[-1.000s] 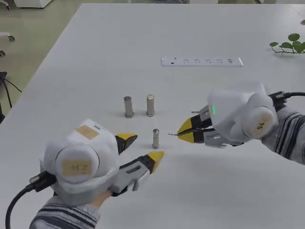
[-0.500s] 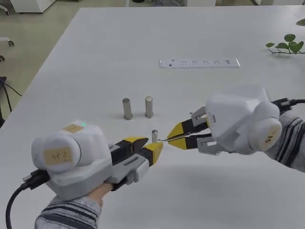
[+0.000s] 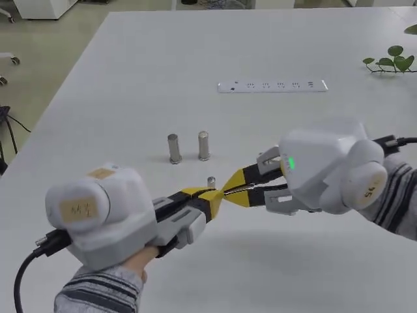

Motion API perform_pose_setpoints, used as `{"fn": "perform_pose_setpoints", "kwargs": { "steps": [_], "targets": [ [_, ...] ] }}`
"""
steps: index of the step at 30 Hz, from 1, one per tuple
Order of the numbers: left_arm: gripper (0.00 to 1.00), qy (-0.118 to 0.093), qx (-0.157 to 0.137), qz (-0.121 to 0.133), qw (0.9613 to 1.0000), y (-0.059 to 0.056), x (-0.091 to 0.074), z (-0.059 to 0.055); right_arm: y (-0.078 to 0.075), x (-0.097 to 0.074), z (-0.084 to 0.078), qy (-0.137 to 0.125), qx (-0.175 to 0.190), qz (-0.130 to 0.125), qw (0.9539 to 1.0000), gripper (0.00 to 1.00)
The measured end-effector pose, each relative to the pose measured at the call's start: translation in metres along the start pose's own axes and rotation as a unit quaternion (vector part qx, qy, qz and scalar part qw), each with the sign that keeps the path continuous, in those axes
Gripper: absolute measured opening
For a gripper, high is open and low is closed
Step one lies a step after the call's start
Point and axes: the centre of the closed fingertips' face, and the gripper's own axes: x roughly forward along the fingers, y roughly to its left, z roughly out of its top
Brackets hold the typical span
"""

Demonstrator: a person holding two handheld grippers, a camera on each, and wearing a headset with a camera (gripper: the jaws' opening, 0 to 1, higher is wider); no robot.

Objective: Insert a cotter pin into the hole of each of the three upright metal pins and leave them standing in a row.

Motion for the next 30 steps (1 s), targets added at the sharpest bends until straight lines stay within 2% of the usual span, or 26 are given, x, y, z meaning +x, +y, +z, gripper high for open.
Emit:
{"fn": "perform_pose_setpoints", "kwargs": {
  "steps": [8,15,17,18,22,24,27,30],
  "targets": [
    [0.0,-0.002,-0.007,-0.009,0.9999,-0.003,0.0,0.0,-0.001,0.0,0.0,0.001,-0.002,-0.004,1.0,0.0],
    [0.0,0.003,0.055,-0.019,0.9983,-0.007,0.001,0.0,-0.002,-0.001,-0.006,0.015,0.018,-0.005,0.9997,0.0],
    [0.0,0.01,0.078,-0.028,0.9966,-0.009,0.001,0.0,-0.001,0.0,-0.009,0.02,0.03,-0.003,0.9993,0.01],
    [0.0,0.015,0.1,-0.033,0.9943,-0.01,0.001,0.0,-0.001,0.0,-0.011,0.021,0.034,-0.004,0.9992,0.02],
    [0.0,0.026,0.153,-0.06,0.9861,-0.02,0.0,-0.003,0.004,0.0,-0.011,0.016,0.052,0.006,0.9985,0.03],
    [0.0,0.033,0.161,-0.062,0.9844,-0.021,0.0,-0.005,0.006,0.0,-0.011,0.016,0.053,0.01,0.9984,0.02],
    [0.0,0.044,0.184,-0.068,0.9796,-0.019,-0.002,-0.009,0.01,0.0,-0.012,0.019,0.054,0.019,0.9982,0.0],
    [0.0,0.045,0.193,-0.077,0.9772,-0.02,-0.003,-0.01,0.013,-0.001,-0.011,0.018,0.057,0.024,0.9979,0.0]
  ]
}}
